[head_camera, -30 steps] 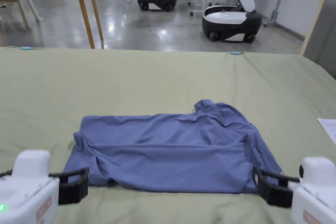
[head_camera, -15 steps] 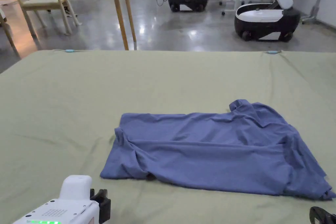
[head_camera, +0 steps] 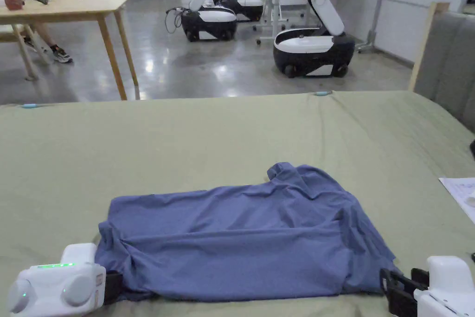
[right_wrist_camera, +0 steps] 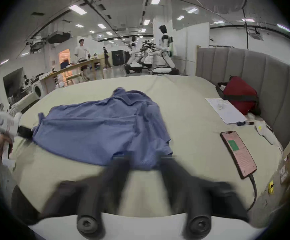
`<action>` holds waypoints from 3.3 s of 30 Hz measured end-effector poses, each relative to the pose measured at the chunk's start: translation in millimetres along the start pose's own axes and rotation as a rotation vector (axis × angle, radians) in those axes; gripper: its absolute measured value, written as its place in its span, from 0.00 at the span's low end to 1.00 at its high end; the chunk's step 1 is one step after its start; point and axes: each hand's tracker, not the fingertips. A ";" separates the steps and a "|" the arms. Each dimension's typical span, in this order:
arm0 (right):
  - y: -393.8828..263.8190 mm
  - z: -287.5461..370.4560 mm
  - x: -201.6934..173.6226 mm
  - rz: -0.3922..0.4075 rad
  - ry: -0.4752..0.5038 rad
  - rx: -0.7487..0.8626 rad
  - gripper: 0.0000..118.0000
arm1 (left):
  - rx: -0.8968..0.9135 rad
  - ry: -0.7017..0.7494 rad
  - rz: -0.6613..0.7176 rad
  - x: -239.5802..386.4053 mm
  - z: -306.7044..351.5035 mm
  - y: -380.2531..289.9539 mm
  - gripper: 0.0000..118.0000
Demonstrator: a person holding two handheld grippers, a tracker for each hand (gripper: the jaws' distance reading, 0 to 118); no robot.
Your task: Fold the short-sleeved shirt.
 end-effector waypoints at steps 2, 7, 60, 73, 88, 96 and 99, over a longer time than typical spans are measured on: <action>8.7 -26.2 7.5 -0.023 0.037 -0.080 0.95 | 0.015 -0.021 -0.001 3.0 6.9 0.3 0.58; 17.2 -88.4 8.8 0.003 -0.010 -0.224 0.92 | 0.029 -0.037 0.010 5.6 22.0 1.2 0.12; 14.9 86.5 -118.4 0.167 0.229 0.294 0.01 | 0.366 -0.105 -0.053 -6.7 138.2 -37.7 0.00; 42.3 20.4 -61.9 0.110 0.110 0.148 0.01 | 0.079 0.005 -0.084 -14.0 13.4 96.3 0.98; 124.4 -250.1 0.4 0.116 -0.080 -0.341 0.99 | 0.071 -0.081 -0.121 14.4 16.0 79.7 0.07; 120.5 -241.4 -20.2 0.145 -0.026 -0.360 0.38 | 0.075 -0.084 -0.127 18.8 8.5 82.5 0.07; 119.3 -236.2 -24.6 0.152 0.010 -0.361 0.01 | 0.085 -0.087 -0.122 20.8 11.8 80.4 0.07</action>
